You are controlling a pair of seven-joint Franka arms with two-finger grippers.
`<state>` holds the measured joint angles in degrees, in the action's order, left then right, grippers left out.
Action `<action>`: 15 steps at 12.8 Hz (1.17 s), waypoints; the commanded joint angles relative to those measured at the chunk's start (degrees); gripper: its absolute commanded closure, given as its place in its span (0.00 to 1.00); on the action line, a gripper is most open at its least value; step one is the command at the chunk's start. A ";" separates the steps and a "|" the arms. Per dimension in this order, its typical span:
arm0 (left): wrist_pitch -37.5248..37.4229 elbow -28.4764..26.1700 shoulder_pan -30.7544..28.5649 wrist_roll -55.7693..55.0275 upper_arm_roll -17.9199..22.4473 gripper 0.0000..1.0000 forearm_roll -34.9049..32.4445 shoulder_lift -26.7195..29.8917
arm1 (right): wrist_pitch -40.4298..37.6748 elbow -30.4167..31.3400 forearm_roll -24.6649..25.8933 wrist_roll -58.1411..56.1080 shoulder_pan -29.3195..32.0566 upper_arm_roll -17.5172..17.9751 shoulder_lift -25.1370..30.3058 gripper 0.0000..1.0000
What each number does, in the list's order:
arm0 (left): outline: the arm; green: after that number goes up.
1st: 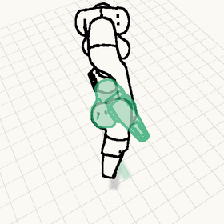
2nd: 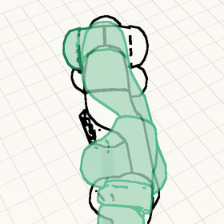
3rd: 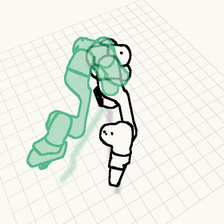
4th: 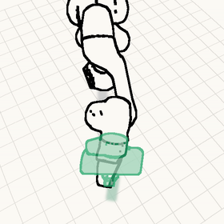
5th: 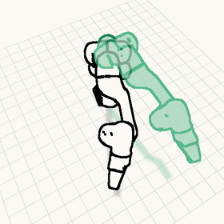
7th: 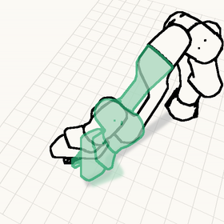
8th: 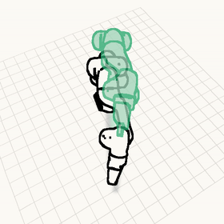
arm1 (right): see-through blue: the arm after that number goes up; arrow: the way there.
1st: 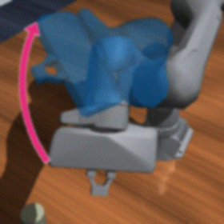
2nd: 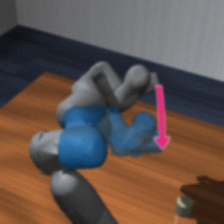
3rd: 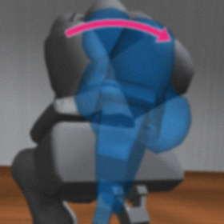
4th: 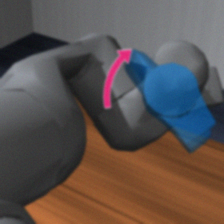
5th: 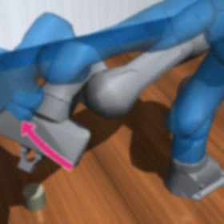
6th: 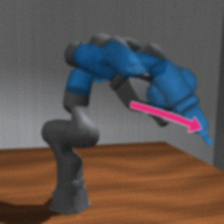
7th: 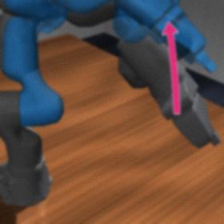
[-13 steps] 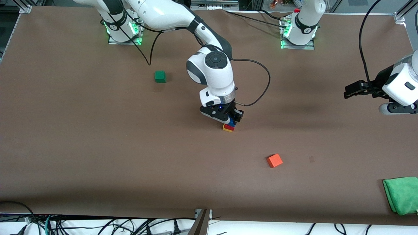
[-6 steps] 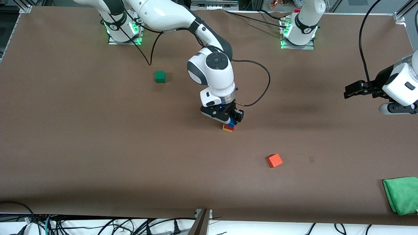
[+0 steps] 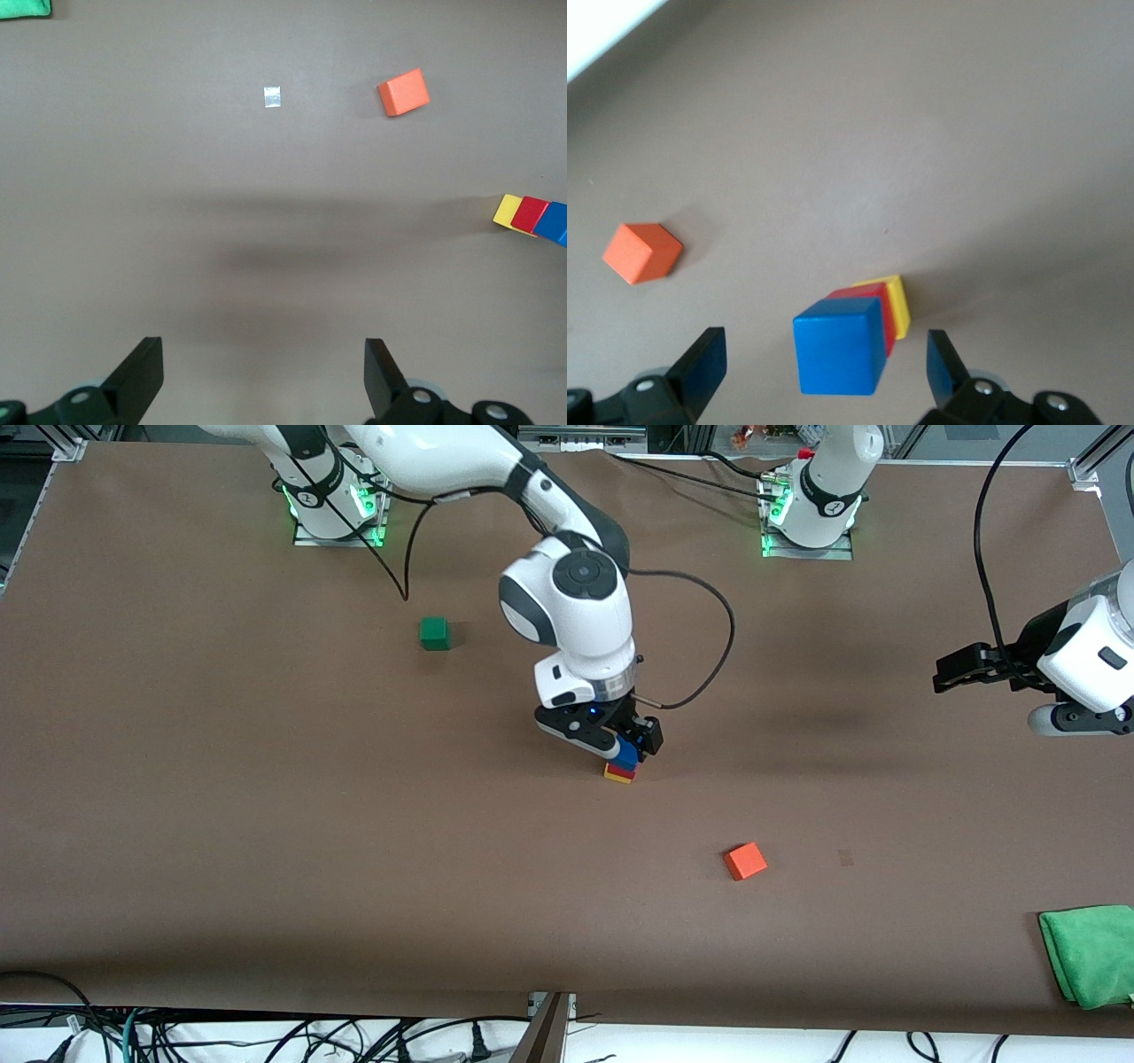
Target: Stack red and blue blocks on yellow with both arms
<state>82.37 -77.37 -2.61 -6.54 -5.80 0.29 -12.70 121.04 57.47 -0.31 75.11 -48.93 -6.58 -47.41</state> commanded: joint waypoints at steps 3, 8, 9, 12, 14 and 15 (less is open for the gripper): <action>0.25 -0.50 0.94 0.30 0.79 0.00 0.59 1.10 | -11.78 11.48 -2.83 -23.28 10.32 0.78 15.20 0.00; 0.25 -0.50 1.20 0.03 0.97 0.00 0.42 0.83 | -30.57 19.16 -6.10 -52.46 20.54 -3.51 28.23 0.00; 0.25 -0.50 1.12 0.12 0.97 0.00 0.42 0.83 | -31.64 21.17 -6.10 -57.91 20.63 -5.53 30.69 0.00; 0.25 -0.41 0.85 0.12 0.97 0.00 0.59 0.83 | -26.32 38.35 -4.70 -62.70 23.68 -6.78 45.60 0.00; 0.25 -0.41 1.20 0.03 1.06 0.00 0.59 0.83 | -23.93 43.85 -1.46 -67.27 26.77 -5.65 50.65 0.00; 0.16 0.20 1.20 0.03 1.06 0.00 0.50 0.75 | -24.18 43.34 -0.66 -67.72 30.70 -1.98 50.57 0.00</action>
<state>82.43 -77.36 -2.17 -6.54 -5.51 0.29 -12.62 94.15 94.77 -2.82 9.28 -23.04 -13.46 -1.67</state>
